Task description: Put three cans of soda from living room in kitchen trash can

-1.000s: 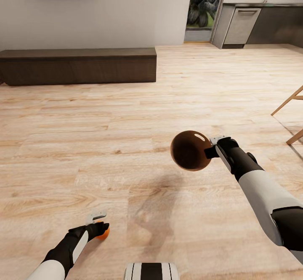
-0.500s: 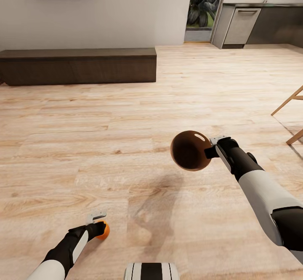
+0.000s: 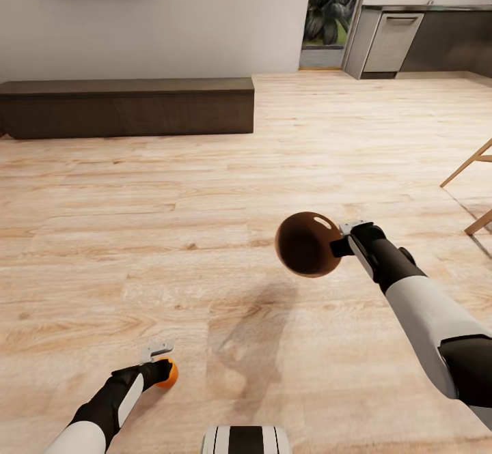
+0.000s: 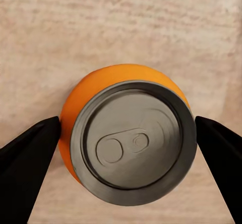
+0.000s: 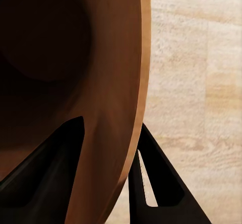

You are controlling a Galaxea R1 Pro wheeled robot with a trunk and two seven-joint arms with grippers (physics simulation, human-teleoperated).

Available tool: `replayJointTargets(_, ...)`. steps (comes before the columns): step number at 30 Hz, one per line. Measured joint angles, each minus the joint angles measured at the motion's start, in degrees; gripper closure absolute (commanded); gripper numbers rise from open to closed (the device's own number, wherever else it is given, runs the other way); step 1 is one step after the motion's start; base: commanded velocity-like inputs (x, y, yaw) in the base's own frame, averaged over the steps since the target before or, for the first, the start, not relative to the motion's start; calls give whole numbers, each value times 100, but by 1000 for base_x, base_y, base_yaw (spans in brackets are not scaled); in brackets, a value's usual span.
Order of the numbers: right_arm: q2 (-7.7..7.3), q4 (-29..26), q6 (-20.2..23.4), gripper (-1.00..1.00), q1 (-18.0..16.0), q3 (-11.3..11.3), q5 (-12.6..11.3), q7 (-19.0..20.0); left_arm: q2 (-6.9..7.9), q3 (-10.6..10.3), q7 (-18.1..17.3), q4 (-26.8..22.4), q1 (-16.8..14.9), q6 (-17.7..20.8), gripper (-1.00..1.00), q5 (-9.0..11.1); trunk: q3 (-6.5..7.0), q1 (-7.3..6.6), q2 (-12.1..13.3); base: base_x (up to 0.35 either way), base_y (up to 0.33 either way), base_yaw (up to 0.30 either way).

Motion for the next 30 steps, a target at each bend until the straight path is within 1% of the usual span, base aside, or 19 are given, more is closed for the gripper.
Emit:
replayJointTargets(2,12,-3,0,100,0,-3,-12,-28,-5,-3,1,68,3,18,100,-15,43,-5,3,0,0,0)
replayJointTargets(6,48,10,0,100,2,-1,45,-139,-8,-5,3,73,4,33,100,-16,132,-15,8,0,0,0)
replayJointTargets(9,66,13,0,100,3,-1,-20,-167,-9,-5,4,73,3,37,100,-17,198,-23,12,0,0,0)
replayJointTargets(13,74,16,0,100,3,-1,23,-187,-3,-3,4,71,3,45,100,-11,287,-33,17,0,0,0)
replayJointTargets(17,84,16,0,100,6,-1,-8,-189,-2,-3,2,48,3,49,100,-9,376,-44,23,0,0,0)
replayJointTargets(19,103,17,0,100,14,-1,29,-191,-1,-3,-2,31,3,53,100,-9,420,-49,25,0,0,0)
replayJointTargets(22,115,16,0,100,22,-1,-29,-189,-1,-3,-4,20,3,54,100,-9,486,-57,29,0,0,0)
replayJointTargets(26,116,17,0,100,28,-4,26,-192,0,-3,-5,10,4,50,100,-9,575,-67,35,0,0,0)
replayJointTargets(30,120,16,0,100,35,-2,-28,-184,-1,-3,-5,7,3,47,100,-7,664,-77,40,0,0,0)
